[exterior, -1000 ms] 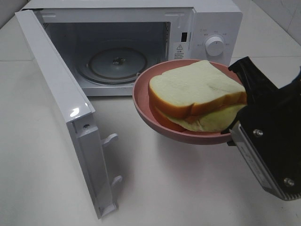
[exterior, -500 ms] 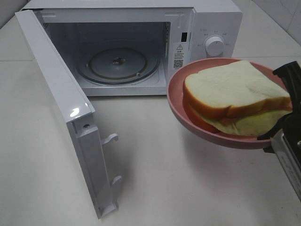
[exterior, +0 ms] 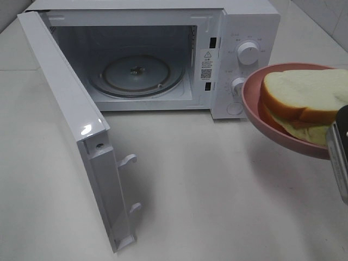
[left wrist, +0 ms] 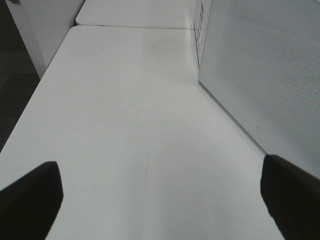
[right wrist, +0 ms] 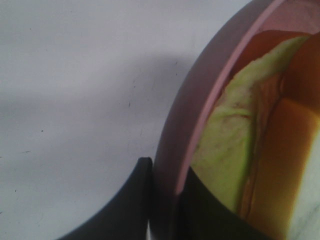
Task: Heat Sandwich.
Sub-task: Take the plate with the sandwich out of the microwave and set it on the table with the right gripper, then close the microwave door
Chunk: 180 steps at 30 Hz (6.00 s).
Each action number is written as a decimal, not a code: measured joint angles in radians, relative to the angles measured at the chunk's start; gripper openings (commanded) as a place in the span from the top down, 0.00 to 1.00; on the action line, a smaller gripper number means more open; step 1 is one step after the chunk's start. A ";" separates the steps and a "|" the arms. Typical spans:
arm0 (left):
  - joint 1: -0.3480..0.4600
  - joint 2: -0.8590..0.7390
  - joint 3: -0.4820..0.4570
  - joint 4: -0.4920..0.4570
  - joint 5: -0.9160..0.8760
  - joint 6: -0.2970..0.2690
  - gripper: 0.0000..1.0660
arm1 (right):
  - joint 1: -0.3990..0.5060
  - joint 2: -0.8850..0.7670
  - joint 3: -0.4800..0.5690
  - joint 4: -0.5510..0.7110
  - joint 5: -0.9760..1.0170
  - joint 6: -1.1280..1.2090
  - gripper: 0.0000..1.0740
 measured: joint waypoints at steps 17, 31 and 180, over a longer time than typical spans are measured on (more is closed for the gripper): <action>0.000 0.000 0.000 0.000 0.000 0.000 0.03 | 0.000 -0.002 0.000 -0.222 0.182 0.547 0.99; 0.000 0.000 0.000 0.000 0.000 0.000 0.03 | 0.000 0.022 0.000 -0.317 0.278 0.947 0.99; 0.000 0.000 0.000 0.001 0.000 0.000 0.03 | -0.313 -0.216 -0.115 0.221 0.325 0.881 0.29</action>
